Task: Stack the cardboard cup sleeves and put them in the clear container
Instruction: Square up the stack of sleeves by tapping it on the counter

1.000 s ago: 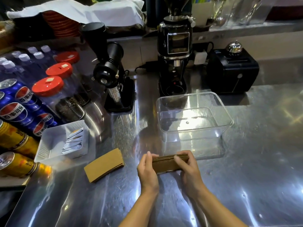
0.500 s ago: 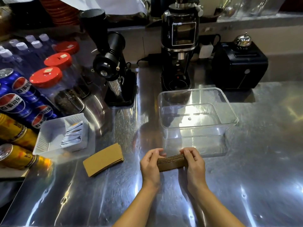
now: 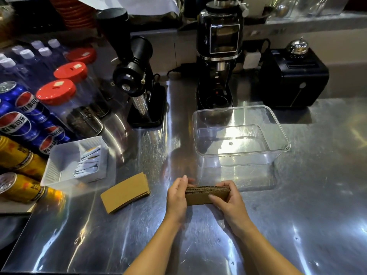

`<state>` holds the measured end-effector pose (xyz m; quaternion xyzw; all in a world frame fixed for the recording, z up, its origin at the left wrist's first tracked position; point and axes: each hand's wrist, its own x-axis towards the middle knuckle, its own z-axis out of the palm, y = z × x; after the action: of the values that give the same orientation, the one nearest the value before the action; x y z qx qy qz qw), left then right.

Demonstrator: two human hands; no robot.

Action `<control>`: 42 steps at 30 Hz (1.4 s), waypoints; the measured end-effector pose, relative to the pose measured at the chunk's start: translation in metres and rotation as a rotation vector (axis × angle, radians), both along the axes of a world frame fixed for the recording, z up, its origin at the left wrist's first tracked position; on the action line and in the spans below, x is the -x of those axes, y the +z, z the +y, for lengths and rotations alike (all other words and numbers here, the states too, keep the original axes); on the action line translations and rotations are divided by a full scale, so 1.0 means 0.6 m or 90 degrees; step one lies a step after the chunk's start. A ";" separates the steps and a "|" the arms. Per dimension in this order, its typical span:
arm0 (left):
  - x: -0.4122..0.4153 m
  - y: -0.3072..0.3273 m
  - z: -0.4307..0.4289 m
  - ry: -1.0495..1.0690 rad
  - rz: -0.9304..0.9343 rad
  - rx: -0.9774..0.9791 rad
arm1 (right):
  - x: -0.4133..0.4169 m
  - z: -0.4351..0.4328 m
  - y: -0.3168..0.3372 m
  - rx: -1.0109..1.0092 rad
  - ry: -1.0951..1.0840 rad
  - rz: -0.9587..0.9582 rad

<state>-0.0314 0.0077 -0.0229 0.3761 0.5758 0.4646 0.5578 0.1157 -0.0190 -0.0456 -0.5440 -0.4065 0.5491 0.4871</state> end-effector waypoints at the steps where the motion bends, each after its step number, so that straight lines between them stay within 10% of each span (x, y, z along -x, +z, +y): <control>1: 0.003 0.001 -0.002 -0.019 -0.020 -0.002 | 0.000 0.000 0.000 0.004 -0.010 0.000; 12: 0.076 -0.023 -0.035 -0.170 0.340 -0.080 | 0.003 0.000 0.012 0.026 -0.006 -0.010; 42: 0.115 0.004 -0.038 0.026 0.141 -0.103 | 0.000 0.032 0.070 -0.011 0.001 -0.074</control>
<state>-0.1002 -0.0149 -0.0204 0.4572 0.6018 0.4764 0.4492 0.1160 0.0002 -0.0037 -0.5704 -0.4391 0.5135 0.4670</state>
